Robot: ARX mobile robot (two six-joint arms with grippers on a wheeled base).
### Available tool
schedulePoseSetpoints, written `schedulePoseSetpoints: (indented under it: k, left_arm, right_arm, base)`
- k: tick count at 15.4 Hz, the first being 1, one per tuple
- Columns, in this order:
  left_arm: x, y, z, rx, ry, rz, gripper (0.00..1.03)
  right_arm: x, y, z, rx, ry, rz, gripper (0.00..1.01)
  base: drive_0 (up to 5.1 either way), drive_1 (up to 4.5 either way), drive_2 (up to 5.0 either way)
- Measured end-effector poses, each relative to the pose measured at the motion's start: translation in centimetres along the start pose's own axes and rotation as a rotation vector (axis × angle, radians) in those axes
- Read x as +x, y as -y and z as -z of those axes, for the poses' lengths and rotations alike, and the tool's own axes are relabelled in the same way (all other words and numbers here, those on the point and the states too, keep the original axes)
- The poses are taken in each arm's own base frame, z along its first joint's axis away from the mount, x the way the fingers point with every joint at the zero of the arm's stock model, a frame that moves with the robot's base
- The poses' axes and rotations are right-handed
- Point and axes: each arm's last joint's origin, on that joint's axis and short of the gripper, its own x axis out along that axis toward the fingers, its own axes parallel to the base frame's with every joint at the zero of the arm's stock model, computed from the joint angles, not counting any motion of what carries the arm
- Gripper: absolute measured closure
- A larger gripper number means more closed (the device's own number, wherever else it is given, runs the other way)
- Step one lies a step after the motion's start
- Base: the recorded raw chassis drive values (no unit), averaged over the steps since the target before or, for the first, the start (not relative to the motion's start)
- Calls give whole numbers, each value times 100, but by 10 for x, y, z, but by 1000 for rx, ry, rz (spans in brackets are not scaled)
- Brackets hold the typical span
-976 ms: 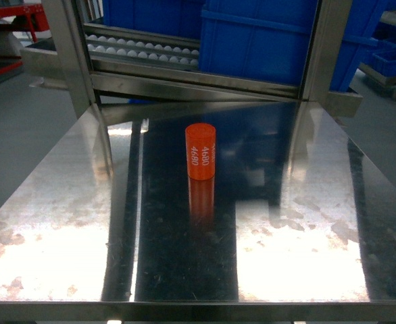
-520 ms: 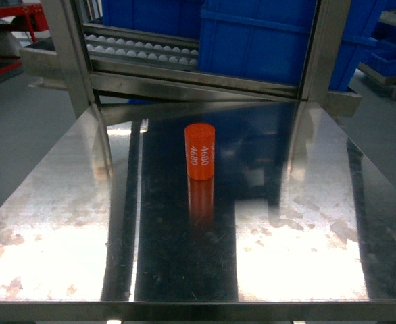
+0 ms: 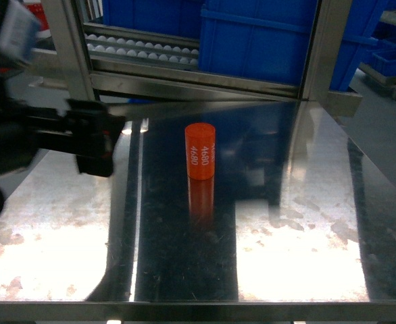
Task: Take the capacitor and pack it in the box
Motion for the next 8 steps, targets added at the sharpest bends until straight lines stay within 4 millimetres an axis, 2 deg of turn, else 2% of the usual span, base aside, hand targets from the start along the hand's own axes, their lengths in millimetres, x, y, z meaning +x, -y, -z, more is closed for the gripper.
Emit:
schedulePoseSetpoints:
  k: [2, 4, 8]
  left_arm:
    - [44, 15, -1, 6, -26, 101, 5]
    - [67, 27, 1, 18, -33, 156, 5]
    - [121, 41, 19, 46, -64, 191, 5]
  right_arm:
    - [0, 0, 0, 0, 0, 0, 3]
    - [0, 0, 0, 0, 0, 0, 3]
    - [0, 0, 0, 0, 0, 0, 3]
  base:
    - [0, 0, 0]
    - [0, 0, 0]
    - [0, 0, 0]
